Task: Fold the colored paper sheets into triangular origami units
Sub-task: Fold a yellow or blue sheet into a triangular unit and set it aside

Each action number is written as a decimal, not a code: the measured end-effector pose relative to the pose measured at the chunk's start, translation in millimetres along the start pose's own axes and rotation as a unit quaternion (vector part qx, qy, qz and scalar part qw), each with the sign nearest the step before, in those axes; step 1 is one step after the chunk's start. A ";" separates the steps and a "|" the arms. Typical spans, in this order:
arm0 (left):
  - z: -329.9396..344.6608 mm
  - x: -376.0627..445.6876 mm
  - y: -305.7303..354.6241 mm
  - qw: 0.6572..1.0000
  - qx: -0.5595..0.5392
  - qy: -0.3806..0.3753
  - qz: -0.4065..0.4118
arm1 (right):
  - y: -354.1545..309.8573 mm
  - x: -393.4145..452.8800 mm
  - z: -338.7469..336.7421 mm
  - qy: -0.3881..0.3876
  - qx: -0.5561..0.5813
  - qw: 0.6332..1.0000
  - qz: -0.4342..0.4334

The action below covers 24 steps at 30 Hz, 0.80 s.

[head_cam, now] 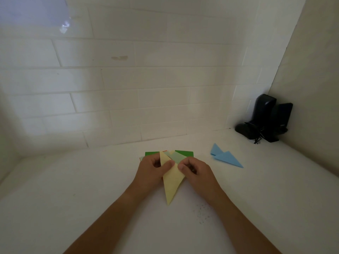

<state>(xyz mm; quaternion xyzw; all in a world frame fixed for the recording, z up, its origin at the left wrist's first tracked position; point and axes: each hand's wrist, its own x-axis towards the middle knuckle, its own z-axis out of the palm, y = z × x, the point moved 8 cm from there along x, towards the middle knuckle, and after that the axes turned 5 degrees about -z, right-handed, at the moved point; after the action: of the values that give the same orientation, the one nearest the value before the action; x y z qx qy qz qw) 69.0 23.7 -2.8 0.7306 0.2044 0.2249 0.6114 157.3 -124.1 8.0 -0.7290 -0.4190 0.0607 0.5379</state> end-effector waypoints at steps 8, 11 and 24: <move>-4.1 1.3 -3.1 0.999 -0.021 0.023 -0.020 | 3.3 0.4 -2.0 0.005 -0.009 1.000 0.009; -5.1 0.7 -1.3 0.999 -0.027 0.027 -0.017 | 2.8 0.0 -2.9 0.014 -0.003 1.000 0.016; -4.2 2.0 -3.8 1.000 0.025 0.006 -0.009 | 1.3 -2.1 -2.0 0.002 0.025 1.000 0.005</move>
<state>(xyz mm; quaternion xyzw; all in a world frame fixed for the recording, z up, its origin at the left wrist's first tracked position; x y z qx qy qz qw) 68.1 28.8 -5.8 0.7425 0.2205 0.2188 0.5935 157.8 -127.1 6.9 -0.7174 -0.4126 0.0725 0.5567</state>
